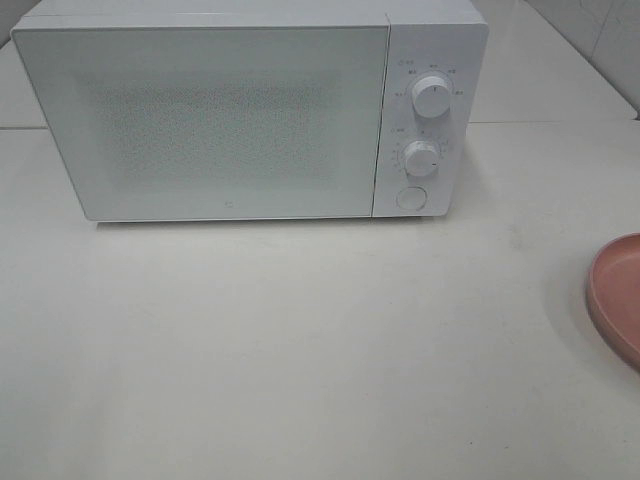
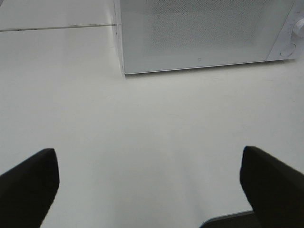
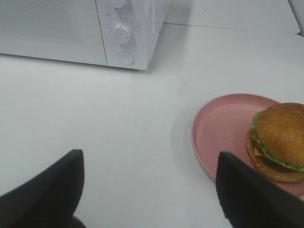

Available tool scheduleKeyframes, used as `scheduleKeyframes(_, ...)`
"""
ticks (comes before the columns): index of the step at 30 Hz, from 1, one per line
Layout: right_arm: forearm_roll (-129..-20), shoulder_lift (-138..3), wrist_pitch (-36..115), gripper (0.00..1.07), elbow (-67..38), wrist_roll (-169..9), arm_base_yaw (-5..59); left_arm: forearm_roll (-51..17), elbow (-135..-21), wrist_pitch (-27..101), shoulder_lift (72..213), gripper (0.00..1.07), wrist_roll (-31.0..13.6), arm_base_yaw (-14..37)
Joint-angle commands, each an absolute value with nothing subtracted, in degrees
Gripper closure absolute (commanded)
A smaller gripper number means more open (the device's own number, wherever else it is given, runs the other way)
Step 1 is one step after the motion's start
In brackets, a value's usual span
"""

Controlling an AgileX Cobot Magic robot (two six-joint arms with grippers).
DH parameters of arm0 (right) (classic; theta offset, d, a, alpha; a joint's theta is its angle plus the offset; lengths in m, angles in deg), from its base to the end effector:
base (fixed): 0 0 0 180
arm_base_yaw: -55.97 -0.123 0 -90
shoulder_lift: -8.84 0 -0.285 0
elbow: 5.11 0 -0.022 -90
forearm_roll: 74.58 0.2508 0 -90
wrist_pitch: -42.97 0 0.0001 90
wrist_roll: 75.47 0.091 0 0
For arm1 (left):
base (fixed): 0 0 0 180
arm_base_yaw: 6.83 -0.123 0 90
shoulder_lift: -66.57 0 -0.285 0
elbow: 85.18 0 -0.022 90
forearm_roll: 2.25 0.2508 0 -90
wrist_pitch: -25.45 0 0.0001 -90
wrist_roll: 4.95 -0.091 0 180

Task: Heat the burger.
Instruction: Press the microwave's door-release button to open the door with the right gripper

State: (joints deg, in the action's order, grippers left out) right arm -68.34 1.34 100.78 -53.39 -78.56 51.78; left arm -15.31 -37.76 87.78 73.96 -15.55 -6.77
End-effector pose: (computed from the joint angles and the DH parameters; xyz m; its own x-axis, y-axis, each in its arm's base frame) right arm -0.0051 0.0080 0.2833 -0.3973 -0.0249 -0.9173 -0.1552 0.9870 0.0405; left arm -0.0106 -0.0182 0.2823 -0.4312 0.0765 -0.8990 0.2142 0.9766 -0.0196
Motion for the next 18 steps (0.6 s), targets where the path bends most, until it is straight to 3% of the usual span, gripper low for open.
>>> scheduleKeyframes(1, -68.57, 2.83, 99.92, 0.32, -53.62, -78.85, 51.96, -15.54, -37.53, 86.92, 72.75, 0.11, -15.04, -6.43)
scheduleKeyframes(18, -68.17, 2.49, 98.72, 0.32, -52.76, -78.85, 51.96, -15.54, -37.53, 86.92, 72.75, 0.11, -15.04, -6.43)
